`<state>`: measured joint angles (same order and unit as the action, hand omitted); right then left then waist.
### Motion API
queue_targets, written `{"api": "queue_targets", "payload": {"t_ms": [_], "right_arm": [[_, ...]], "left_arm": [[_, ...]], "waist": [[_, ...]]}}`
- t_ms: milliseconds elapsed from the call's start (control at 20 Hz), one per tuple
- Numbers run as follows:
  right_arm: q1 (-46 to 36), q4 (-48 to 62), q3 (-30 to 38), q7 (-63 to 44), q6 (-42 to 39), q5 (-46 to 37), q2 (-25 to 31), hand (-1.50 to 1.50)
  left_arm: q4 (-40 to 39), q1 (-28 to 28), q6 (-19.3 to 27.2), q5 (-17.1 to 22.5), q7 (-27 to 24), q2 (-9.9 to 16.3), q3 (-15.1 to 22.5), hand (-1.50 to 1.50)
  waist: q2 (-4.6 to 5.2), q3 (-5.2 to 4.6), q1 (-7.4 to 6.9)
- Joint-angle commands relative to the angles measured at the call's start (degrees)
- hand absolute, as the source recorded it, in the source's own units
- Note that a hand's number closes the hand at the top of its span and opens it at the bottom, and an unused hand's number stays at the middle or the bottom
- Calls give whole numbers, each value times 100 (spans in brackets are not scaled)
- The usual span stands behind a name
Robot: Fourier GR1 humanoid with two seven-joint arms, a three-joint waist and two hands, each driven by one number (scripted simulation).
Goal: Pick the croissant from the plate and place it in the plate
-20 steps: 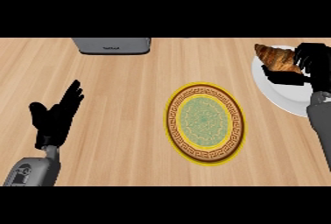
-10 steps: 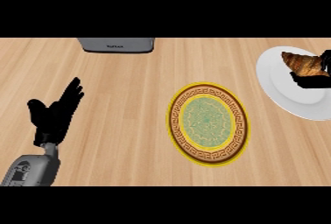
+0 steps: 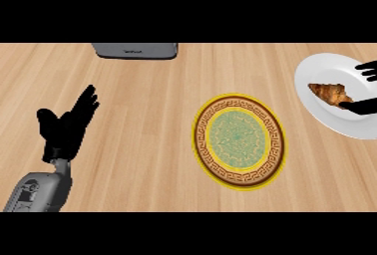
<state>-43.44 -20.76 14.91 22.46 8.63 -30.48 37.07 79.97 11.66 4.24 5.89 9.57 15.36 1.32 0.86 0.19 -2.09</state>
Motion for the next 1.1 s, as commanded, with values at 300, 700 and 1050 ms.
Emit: {"api": "queue_targets", "payload": {"t_ms": [300, 700, 1050], "right_arm": [[-401, -344, 960, 1784, -1064, 1287, 12, -150], [-473, 184, 1455, 518, -2527, 2085, 163, -150], [-27, 505, 1571, 1107, -3149, 2256, 657, -150]], "left_arm": [[99, -135, 1, -29, 60, 60, -105, 0], [-33, -205, 16, -144, -82, -120, -26, 0], [-154, -9, -95, -116, -213, -110, -240, 0]], "waist": [[-79, -8, 137], [-70, -16, 167], [-30, -8, 91]]}}
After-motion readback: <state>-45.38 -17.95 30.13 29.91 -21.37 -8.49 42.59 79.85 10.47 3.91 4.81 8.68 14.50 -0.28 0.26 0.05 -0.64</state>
